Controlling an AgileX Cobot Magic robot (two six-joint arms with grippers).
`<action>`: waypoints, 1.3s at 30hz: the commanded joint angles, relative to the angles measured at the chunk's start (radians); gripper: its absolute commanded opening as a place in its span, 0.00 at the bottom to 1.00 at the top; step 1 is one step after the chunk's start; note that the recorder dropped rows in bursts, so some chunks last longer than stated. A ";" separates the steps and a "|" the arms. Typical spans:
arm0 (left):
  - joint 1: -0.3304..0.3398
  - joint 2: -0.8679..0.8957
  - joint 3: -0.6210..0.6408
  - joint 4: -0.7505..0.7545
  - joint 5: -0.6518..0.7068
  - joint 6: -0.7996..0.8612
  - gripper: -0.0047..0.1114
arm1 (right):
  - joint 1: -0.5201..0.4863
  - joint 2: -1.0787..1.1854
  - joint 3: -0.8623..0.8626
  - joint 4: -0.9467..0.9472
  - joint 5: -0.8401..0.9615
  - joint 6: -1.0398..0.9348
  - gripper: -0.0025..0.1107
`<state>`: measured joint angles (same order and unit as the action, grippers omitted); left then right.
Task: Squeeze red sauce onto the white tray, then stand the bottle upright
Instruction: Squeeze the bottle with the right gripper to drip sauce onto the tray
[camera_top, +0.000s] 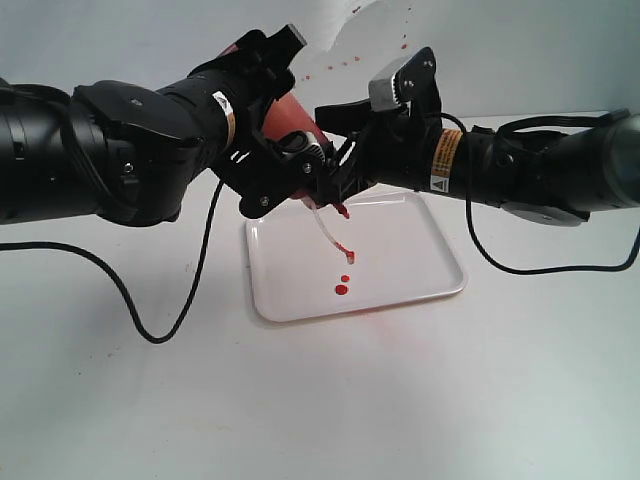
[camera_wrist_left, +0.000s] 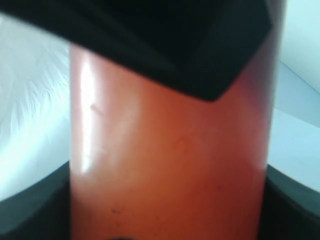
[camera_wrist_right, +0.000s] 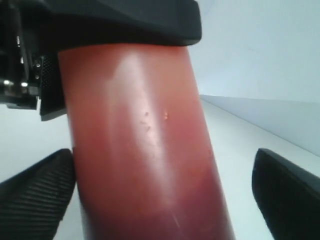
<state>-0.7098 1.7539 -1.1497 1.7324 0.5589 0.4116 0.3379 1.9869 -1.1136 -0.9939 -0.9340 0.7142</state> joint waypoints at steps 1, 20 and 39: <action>-0.004 -0.009 -0.007 0.012 0.009 -0.014 0.04 | 0.012 -0.005 -0.006 -0.018 -0.001 -0.089 0.66; -0.004 -0.009 -0.007 0.012 0.009 -0.014 0.04 | 0.033 -0.005 -0.006 -0.009 0.026 -0.172 0.07; -0.004 -0.009 -0.007 0.012 0.009 -0.014 0.04 | 0.033 -0.005 -0.006 0.013 0.033 -0.164 0.91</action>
<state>-0.7098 1.7593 -1.1456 1.7307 0.5558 0.4135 0.3676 1.9869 -1.1159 -0.9950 -0.9000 0.5489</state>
